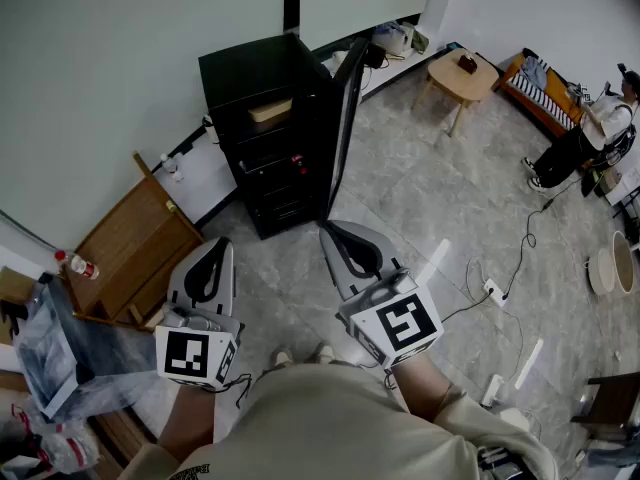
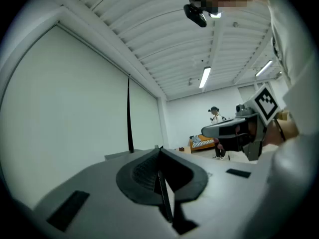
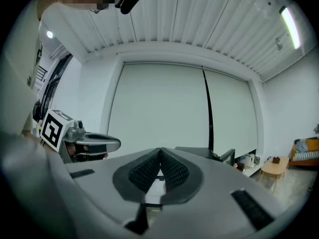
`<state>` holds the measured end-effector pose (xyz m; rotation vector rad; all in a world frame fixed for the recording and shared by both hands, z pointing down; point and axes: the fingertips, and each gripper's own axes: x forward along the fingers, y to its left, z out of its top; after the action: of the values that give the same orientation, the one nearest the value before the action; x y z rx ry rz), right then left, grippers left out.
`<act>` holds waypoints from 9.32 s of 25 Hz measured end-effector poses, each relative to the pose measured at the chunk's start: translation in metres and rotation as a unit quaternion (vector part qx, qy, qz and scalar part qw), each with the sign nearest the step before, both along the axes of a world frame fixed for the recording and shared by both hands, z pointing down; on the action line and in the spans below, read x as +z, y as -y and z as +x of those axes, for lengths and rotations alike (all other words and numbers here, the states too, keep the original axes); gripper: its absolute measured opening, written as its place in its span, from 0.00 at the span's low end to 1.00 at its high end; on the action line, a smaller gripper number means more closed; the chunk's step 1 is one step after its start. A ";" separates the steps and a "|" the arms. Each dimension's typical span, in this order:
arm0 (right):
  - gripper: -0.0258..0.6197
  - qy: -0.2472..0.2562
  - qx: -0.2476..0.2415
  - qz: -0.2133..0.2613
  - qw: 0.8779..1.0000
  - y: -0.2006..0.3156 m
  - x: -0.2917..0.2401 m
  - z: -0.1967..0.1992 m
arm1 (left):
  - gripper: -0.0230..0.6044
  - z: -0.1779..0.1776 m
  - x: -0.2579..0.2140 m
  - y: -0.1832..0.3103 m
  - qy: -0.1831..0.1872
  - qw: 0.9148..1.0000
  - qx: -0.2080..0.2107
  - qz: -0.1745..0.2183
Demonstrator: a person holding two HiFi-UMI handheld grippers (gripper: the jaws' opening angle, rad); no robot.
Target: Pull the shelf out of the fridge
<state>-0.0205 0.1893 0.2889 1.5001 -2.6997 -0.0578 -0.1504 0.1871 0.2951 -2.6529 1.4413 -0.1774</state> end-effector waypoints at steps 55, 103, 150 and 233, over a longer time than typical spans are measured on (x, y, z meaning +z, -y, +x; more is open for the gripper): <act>0.04 0.004 0.016 -0.068 0.998 0.123 0.060 0.062 | 0.05 0.045 0.051 0.118 0.019 0.999 -0.014 -0.042; 0.14 0.094 0.047 -0.133 0.986 0.426 0.132 0.065 | 0.09 0.023 0.105 0.390 -0.200 0.970 -0.035 -0.136; 0.41 0.429 0.113 -0.342 0.828 0.563 0.366 0.072 | 0.43 0.000 0.347 0.520 -0.634 0.690 -0.179 -0.299; 0.07 0.531 0.039 -0.352 0.770 0.363 0.235 0.088 | 0.06 0.008 0.221 0.329 -0.687 0.662 -0.072 -0.292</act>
<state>0.0676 -0.1737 0.5234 1.5657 -2.5873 2.1190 -0.1425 -0.1419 0.5164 -3.0959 2.0631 2.1567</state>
